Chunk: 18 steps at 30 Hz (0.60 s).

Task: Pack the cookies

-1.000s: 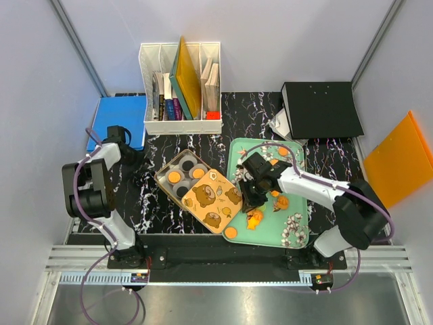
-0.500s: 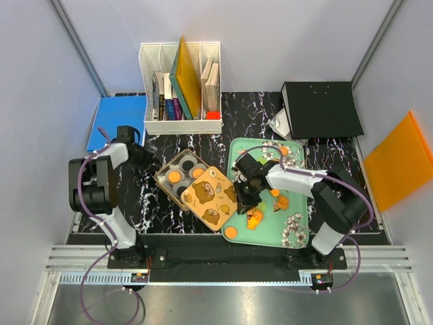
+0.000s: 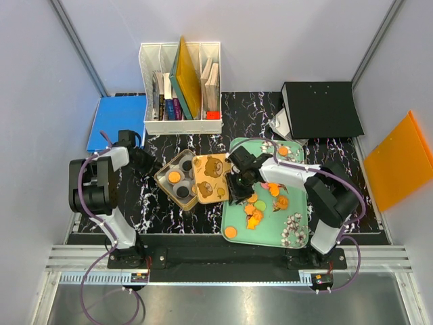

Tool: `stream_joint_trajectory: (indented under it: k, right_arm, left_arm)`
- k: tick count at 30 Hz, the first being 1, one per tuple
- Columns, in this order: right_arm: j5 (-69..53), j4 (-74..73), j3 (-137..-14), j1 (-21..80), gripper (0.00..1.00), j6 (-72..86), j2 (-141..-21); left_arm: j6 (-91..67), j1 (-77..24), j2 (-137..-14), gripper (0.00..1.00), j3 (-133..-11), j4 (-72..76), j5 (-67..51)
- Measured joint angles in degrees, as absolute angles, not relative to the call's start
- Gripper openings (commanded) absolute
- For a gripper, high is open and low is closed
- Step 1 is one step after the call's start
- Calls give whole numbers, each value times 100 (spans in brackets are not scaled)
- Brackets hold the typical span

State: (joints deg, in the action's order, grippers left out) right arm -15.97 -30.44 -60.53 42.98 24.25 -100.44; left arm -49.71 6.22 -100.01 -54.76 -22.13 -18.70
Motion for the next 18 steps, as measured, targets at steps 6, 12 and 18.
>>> stream_joint_trajectory:
  k: [6, 12, 18]
  right_arm:
    - [-1590, -3002, -6257, 4298, 46, 2414, -10088]
    - [-1321, -3395, -6499, 4303, 60, 2265, -9653]
    - [-954, -3693, -7142, 4132, 69, 2051, -8903]
  left_arm:
    - [-4947, 620, -9996, 28, -5470, -2200, -1887]
    - [-4950, 620, -9994, 28, -5470, -2200, -1887]
    - [-4950, 620, -9994, 28, -5470, -2200, -1887]
